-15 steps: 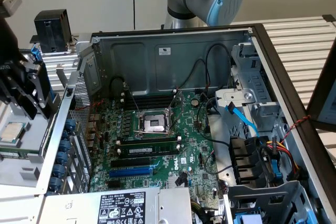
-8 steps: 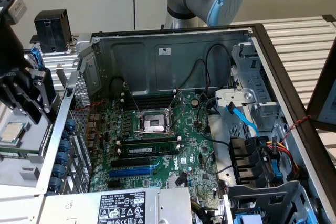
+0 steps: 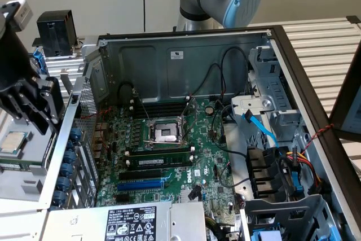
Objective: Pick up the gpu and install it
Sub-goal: 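Pick up the gpu and move the gpu toward the slot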
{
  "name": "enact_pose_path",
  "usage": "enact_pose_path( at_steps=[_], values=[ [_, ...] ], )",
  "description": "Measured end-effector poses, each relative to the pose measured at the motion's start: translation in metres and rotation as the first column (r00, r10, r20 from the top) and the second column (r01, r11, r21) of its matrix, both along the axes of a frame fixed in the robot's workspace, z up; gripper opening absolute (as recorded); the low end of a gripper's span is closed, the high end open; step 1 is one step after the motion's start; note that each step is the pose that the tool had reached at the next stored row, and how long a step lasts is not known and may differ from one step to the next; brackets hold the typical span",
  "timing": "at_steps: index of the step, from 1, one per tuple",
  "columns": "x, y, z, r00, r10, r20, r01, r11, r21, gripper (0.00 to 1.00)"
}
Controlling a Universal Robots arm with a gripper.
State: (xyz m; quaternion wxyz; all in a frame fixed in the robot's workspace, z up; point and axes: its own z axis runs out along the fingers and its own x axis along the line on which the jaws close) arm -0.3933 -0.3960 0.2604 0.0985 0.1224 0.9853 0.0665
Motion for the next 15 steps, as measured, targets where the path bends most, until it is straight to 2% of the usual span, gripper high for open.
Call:
enact_pose_path(
  at_steps=[2, 5, 10, 14, 15],
  values=[
    [0.0, 0.0, -0.0027, 1.0, 0.0, -0.0005, 0.0, 1.0, 0.0035, 0.45],
    [-0.001, -0.0001, -0.0081, 1.0, 0.0, -0.0009, 0.0, 1.0, 0.0046, 0.45],
    [-0.001, 0.001, -0.0167, 1.0, 0.0, -0.0008, 0.0, 0.9998, 0.0176, 0.45],
    [-0.001, 0.0042, -0.0218, 1.0, 0.0, -0.0008, 0.0, 0.9997, 0.026, 0.45],
    [-0.001, 0.0042, -0.0221, 1.0, 0.0, -0.001, 0.0, 0.9997, 0.0263, 0.45]
  ],
)
